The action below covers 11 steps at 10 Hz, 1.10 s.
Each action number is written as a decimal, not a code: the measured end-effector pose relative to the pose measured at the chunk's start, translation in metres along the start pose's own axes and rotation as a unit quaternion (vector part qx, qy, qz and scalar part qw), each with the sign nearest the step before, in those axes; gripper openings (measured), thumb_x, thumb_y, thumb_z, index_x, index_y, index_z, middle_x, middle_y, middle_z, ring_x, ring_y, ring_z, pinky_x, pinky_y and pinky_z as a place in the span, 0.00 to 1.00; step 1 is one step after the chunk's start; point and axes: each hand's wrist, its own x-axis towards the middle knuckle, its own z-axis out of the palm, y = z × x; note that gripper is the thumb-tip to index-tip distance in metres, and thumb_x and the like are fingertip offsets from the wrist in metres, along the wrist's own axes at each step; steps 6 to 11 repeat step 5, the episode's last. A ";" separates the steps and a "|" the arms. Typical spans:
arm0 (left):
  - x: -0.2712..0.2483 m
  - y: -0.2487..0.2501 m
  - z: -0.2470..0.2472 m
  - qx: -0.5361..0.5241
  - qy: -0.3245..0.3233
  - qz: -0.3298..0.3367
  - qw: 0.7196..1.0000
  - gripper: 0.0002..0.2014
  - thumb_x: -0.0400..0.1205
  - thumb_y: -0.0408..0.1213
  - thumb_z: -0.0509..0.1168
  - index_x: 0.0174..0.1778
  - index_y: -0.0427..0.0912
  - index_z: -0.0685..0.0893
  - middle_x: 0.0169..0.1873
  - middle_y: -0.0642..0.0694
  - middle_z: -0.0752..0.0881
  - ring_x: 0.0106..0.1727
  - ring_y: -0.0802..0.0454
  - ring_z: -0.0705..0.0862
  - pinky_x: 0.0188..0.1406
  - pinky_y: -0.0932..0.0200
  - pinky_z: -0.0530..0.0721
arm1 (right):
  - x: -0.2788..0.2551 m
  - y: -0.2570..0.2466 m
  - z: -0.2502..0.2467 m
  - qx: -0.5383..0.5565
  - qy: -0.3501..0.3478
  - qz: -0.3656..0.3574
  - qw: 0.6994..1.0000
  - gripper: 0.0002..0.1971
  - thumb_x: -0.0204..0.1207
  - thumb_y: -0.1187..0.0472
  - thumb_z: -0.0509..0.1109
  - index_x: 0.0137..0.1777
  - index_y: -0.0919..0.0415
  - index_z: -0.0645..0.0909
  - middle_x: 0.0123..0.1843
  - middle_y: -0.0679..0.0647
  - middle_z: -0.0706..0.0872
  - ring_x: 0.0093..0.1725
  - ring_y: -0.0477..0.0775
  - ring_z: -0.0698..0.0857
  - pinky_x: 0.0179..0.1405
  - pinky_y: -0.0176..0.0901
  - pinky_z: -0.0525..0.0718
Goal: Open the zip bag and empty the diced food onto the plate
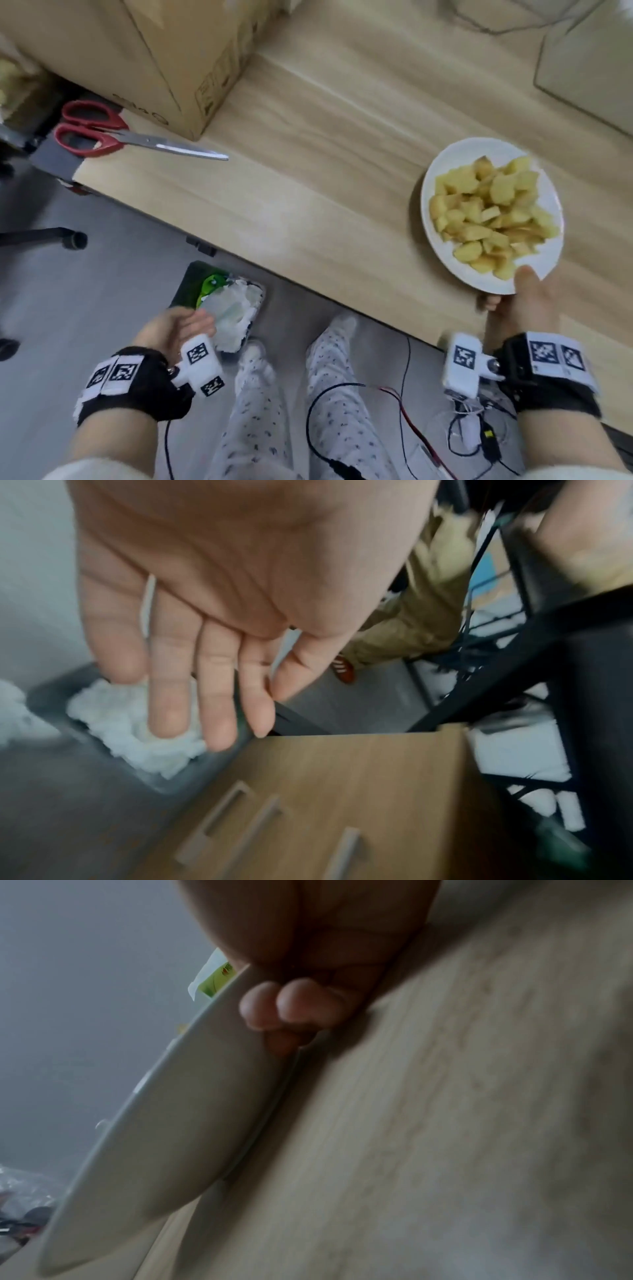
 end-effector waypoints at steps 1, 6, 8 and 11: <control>-0.069 0.035 0.036 0.025 -0.089 0.004 0.996 0.15 0.79 0.35 0.56 0.33 0.31 0.83 0.25 0.36 0.90 0.25 0.42 0.90 0.21 0.54 0.87 | -0.005 -0.013 0.000 -0.018 -0.054 -0.019 0.998 0.15 0.76 0.63 0.51 0.60 0.55 0.72 0.33 0.62 0.77 0.15 0.51 0.65 0.17 0.39 0.67; -0.178 0.071 0.327 0.234 -0.196 0.278 0.911 0.11 0.79 0.42 0.57 0.35 0.40 0.75 0.22 0.52 0.81 0.32 0.44 0.74 0.30 0.62 0.75 | 0.066 -0.053 -0.029 -0.194 -0.205 0.088 0.955 0.17 0.80 0.63 0.58 0.68 0.57 0.63 0.48 0.66 0.86 0.19 0.53 0.85 0.19 0.43 0.85; -0.178 0.071 0.327 0.234 -0.196 0.278 0.911 0.11 0.79 0.42 0.57 0.35 0.40 0.75 0.22 0.52 0.81 0.32 0.44 0.74 0.30 0.62 0.75 | 0.066 -0.053 -0.029 -0.194 -0.205 0.088 0.955 0.17 0.80 0.63 0.58 0.68 0.57 0.63 0.48 0.66 0.86 0.19 0.53 0.85 0.19 0.43 0.85; -0.178 0.071 0.327 0.234 -0.196 0.278 0.911 0.11 0.79 0.42 0.57 0.35 0.40 0.75 0.22 0.52 0.81 0.32 0.44 0.74 0.30 0.62 0.75 | 0.066 -0.053 -0.029 -0.194 -0.205 0.088 0.955 0.17 0.80 0.63 0.58 0.68 0.57 0.63 0.48 0.66 0.86 0.19 0.53 0.85 0.19 0.43 0.85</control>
